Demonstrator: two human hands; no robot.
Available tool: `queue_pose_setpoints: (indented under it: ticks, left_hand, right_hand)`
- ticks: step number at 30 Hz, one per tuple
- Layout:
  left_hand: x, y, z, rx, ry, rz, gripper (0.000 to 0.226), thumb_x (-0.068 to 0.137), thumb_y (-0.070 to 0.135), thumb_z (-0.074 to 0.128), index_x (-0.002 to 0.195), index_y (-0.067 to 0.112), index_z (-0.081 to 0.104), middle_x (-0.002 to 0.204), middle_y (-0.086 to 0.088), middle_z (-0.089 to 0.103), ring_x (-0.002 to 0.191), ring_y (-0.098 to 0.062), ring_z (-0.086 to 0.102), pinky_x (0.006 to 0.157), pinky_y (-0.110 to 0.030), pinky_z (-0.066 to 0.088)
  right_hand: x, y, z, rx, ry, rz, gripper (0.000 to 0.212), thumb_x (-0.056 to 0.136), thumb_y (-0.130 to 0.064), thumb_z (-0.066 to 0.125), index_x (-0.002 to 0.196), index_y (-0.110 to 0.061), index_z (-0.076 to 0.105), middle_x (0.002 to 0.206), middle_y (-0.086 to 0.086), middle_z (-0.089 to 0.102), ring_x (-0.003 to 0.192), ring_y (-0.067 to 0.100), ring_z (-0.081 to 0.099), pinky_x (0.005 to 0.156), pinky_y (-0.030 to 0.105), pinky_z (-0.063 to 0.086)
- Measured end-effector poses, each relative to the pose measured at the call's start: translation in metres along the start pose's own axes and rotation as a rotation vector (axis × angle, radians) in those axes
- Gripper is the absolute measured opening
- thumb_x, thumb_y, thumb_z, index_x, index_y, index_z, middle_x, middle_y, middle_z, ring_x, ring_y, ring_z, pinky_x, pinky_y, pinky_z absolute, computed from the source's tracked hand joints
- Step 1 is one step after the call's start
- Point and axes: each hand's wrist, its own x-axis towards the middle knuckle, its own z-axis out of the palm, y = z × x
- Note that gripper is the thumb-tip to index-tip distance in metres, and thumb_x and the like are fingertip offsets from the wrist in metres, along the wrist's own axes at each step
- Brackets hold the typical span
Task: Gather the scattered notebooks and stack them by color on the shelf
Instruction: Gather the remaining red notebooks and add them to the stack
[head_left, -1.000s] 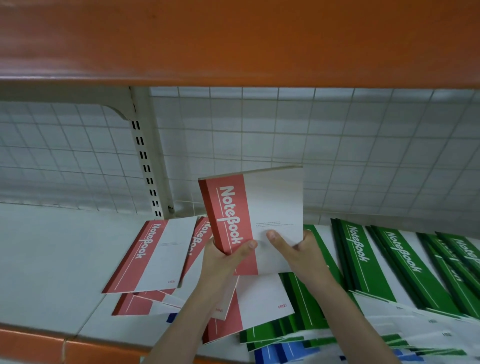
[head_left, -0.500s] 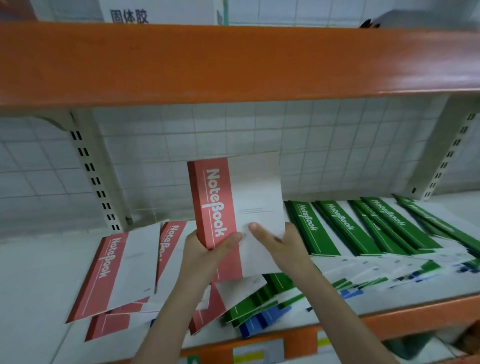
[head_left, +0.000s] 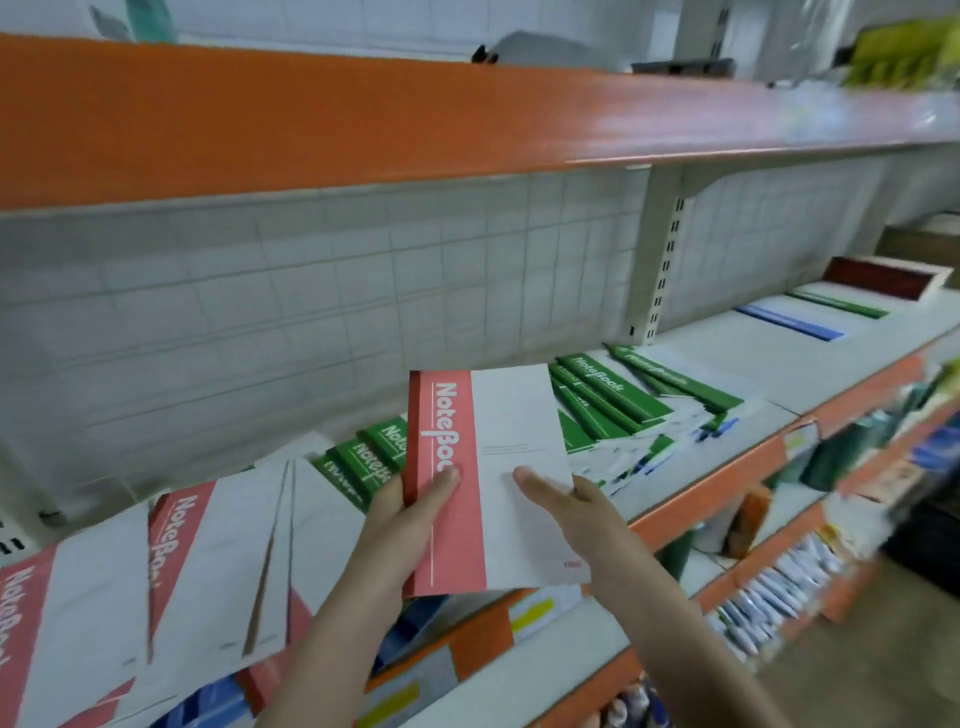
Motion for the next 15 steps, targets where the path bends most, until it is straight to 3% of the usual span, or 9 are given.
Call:
queue_pose_setpoints:
  ticks: [3,4,7,11,15]
  left_hand:
    - [0.008,-0.004,0.033,0.013,-0.054,-0.007,0.015,0.085,0.041,0.065,0.095,0.030,0.064,0.076,0.014,0.073,0.066,-0.007,0.071,0.048,-0.019,0.052]
    - [0.011,-0.006,0.044,0.013,-0.073,-0.018,0.015,0.084,0.041,0.066,0.095,0.030,0.064,0.076,0.013,0.074,0.066,-0.008,0.071,0.049,-0.020,0.052]
    - [0.021,-0.012,0.081,0.017,-0.140,-0.048,0.017,0.083,0.042,0.067,0.096,0.030,0.064,0.077,0.011,0.074,0.066,-0.010,0.071,0.048,-0.021,0.052]
    - [0.033,-0.019,0.134,0.033,-0.217,-0.074,0.019,0.083,0.044,0.066,0.096,0.031,0.061,0.075,0.012,0.074,0.065,-0.009,0.071,0.049,-0.022,0.052]
    - [0.049,-0.026,0.198,0.081,-0.264,-0.085,0.020,0.084,0.043,0.066,0.097,0.028,0.063,0.077,0.007,0.074,0.068,-0.014,0.071,0.055,-0.025,0.051]
  right_hand:
    - [0.003,0.003,-0.032,-0.017,0.072,0.005,0.054,0.079,-0.050,0.068,0.120,-0.016,0.059,0.111,0.005,0.067,0.100,0.029,0.063,0.092,0.043,0.050]
    - [0.003,0.003,-0.043,-0.017,0.099,0.002,0.052,0.080,-0.050,0.068,0.119,-0.016,0.060,0.109,0.004,0.068,0.099,0.028,0.064,0.090,0.042,0.051]
    - [0.004,0.005,-0.080,0.016,0.163,-0.014,0.033,0.081,-0.048,0.068,0.102,-0.023,0.063,0.090,-0.007,0.072,0.083,0.015,0.066,0.064,0.027,0.047]
    - [0.010,0.007,-0.129,0.079,0.222,-0.004,0.048,0.078,-0.052,0.069,0.115,-0.023,0.057,0.107,-0.002,0.067,0.097,0.022,0.064,0.075,0.034,0.050]
    - [0.019,0.008,-0.188,0.170,0.290,-0.002,0.028,0.080,-0.043,0.071,0.099,-0.025,0.060,0.096,-0.001,0.069,0.091,0.023,0.066,0.074,0.036,0.054]
